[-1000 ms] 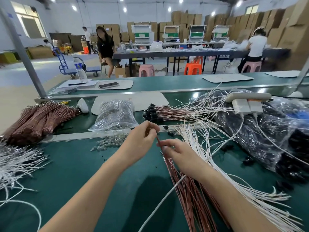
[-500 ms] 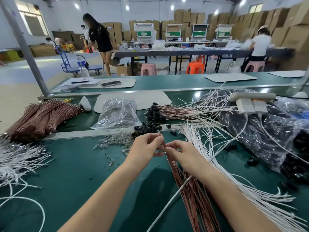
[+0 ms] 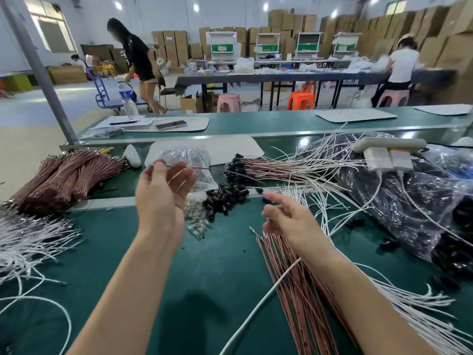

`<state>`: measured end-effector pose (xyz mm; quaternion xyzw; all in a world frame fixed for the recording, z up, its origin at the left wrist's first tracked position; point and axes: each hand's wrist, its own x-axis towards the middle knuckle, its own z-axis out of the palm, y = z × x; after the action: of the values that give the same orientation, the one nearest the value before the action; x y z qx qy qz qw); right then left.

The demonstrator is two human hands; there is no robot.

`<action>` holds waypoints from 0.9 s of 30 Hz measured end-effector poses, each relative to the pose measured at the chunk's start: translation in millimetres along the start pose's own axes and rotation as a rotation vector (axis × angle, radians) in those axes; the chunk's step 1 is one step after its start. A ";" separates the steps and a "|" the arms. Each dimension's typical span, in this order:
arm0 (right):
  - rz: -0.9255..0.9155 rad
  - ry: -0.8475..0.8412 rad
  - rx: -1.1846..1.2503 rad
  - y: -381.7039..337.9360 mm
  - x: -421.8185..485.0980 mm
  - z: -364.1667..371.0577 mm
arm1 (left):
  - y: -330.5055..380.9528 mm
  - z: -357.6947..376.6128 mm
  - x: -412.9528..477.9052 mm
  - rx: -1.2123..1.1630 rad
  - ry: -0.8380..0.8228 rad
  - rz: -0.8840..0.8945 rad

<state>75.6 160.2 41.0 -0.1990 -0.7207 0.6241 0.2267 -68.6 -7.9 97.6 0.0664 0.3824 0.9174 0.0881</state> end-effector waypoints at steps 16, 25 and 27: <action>0.222 -0.121 0.713 27.3 -3.1 51.1 | -83.9 -49.5 -41.3 0.169 -0.108 -0.265; 0.026 0.068 0.352 33.6 -0.1 28.9 | -71.9 -62.6 -29.1 0.261 -0.031 -0.030; -0.010 0.094 0.289 33.4 1.0 28.2 | -73.0 -62.5 -28.5 0.295 -0.033 -0.002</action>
<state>58.7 142.6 4.7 -0.1897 -0.6128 0.7105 0.2894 -44.5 -6.5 0.3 0.0934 0.5114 0.8500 0.0846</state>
